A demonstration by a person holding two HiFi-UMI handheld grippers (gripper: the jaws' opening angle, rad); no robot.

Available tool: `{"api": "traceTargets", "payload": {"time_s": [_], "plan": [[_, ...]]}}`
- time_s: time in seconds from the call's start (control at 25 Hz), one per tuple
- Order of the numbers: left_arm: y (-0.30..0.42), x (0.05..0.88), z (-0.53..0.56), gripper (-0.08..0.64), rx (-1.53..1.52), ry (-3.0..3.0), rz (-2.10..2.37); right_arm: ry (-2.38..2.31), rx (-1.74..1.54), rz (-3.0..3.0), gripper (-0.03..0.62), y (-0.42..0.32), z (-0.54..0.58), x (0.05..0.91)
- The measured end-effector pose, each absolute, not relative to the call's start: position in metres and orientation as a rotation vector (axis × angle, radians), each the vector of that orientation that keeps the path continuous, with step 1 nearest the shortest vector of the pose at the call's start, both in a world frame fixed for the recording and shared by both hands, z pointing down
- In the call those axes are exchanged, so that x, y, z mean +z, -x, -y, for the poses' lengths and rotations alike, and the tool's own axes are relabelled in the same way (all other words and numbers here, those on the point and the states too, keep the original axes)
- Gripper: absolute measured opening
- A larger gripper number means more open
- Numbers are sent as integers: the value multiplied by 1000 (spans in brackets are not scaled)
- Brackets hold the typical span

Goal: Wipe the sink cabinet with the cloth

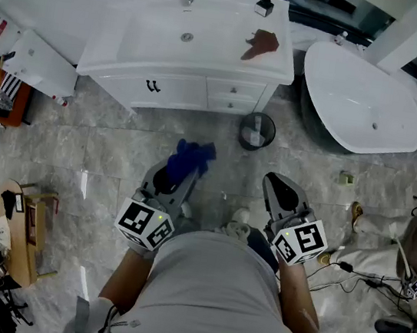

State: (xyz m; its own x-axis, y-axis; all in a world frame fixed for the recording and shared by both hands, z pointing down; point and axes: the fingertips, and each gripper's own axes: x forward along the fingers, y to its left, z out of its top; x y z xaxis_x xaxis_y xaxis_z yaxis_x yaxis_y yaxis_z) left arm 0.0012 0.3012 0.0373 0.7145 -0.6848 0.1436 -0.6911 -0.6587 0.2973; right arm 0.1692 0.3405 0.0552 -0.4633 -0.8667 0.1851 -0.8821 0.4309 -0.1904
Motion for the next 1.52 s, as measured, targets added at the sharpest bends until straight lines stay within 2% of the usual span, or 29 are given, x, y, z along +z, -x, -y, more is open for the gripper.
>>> {"api": "traceTargets", "payload": {"time_s": [0.44, 0.84, 1.52], "plan": [[-61, 49, -320, 124, 84, -2543, 1140, -1530, 436, 2672, 37, -222, -348, 61], [-54, 75, -320, 124, 158, -2448, 1250, -1445, 598, 2681, 37, -231, -338, 94], [-13, 133, -146, 126, 217, -2385, 1136, -1391, 554, 2566, 37, -176, -172, 85]]}}
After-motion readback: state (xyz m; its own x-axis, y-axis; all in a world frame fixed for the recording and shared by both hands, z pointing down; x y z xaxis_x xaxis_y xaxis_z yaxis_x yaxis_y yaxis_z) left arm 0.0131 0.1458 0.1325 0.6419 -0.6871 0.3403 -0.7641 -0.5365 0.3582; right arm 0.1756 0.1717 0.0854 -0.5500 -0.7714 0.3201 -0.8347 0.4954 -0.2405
